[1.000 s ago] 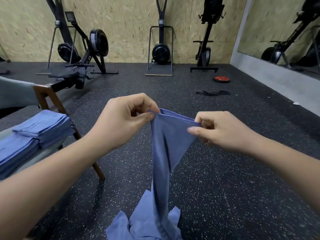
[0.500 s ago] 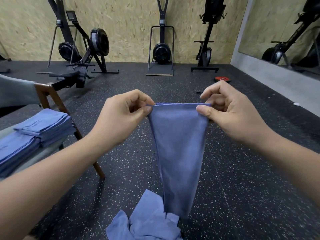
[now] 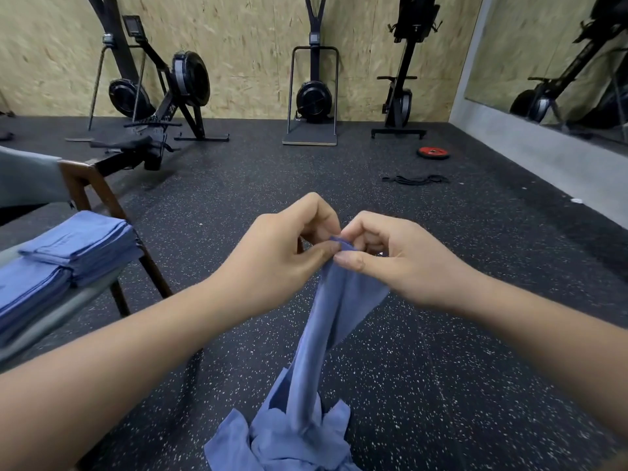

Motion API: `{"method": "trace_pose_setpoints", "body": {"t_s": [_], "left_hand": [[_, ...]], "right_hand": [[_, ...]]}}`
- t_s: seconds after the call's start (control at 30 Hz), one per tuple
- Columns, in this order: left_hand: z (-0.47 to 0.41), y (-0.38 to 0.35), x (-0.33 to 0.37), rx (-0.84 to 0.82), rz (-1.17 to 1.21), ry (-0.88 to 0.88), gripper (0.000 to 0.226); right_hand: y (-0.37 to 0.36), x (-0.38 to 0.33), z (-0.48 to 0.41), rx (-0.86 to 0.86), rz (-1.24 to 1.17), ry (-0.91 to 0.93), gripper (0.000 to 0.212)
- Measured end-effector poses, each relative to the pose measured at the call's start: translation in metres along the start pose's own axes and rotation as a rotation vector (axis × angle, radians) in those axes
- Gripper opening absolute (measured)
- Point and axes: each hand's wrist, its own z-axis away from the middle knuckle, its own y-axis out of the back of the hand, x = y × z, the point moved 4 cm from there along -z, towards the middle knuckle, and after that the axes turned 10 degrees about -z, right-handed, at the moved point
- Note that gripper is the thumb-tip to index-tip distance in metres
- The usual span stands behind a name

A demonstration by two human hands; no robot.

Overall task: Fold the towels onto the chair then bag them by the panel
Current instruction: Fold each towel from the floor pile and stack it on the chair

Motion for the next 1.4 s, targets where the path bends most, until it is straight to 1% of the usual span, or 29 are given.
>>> {"method": "trace_pose_setpoints", "body": {"t_s": [0.1, 0.2, 0.27, 0.4, 0.5, 0.63, 0.73, 0.97, 1.03, 1.1, 1.13, 1.23, 1.3, 1.4], "left_hand": [[0.001, -0.007, -0.008, 0.036, 0.08, 0.067, 0.018], [0.004, -0.019, -0.02, -0.003, 0.251, 0.135, 0.021], [0.006, -0.026, -0.022, -0.017, 0.369, 0.133, 0.02], [0.011, -0.04, -0.023, 0.06, 0.534, 0.135, 0.02], [0.012, -0.049, -0.022, 0.077, 0.614, 0.158, 0.022], [0.01, -0.05, -0.024, 0.094, 0.585, 0.155, 0.017], [0.008, -0.049, -0.027, 0.087, 0.569, 0.145, 0.017], [0.009, -0.055, -0.026, 0.056, 0.561, 0.141, 0.017], [0.01, -0.059, -0.03, 0.025, 0.542, 0.149, 0.013], [0.013, -0.067, -0.034, -0.047, 0.531, 0.166, 0.012], [0.015, -0.071, -0.036, -0.086, 0.502, 0.169, 0.015], [0.02, -0.08, -0.044, -0.168, 0.292, 0.14, 0.027], [0.022, -0.083, -0.053, -0.217, 0.193, 0.144, 0.035], [0.024, -0.086, -0.07, -0.279, 0.1, 0.179, 0.034]], "right_hand": [[0.003, -0.002, -0.005, 0.041, -0.008, 0.037, 0.012], [0.006, -0.007, -0.006, 0.058, 0.064, 0.059, 0.015], [0.009, -0.011, -0.006, 0.071, 0.089, 0.059, 0.016], [0.017, -0.018, -0.006, 0.115, 0.133, 0.061, 0.014], [0.022, -0.017, -0.008, 0.143, 0.179, 0.054, 0.01], [0.024, -0.013, -0.009, 0.112, 0.223, 0.011, 0.013], [0.028, -0.015, -0.009, 0.11, 0.233, 0.042, 0.014], [0.025, -0.02, -0.005, 0.165, 0.17, 0.111, 0.011], [0.026, -0.022, -0.006, 0.19, 0.161, 0.122, 0.01], [0.028, -0.024, -0.006, 0.208, 0.153, 0.136, 0.01], [0.028, -0.025, -0.006, 0.217, 0.148, 0.143, 0.011], [0.035, -0.029, -0.006, 0.271, 0.137, 0.164, 0.011], [0.043, -0.029, -0.007, 0.32, 0.146, 0.172, 0.011], [0.058, -0.028, -0.006, 0.398, 0.156, 0.168, 0.012]]}}
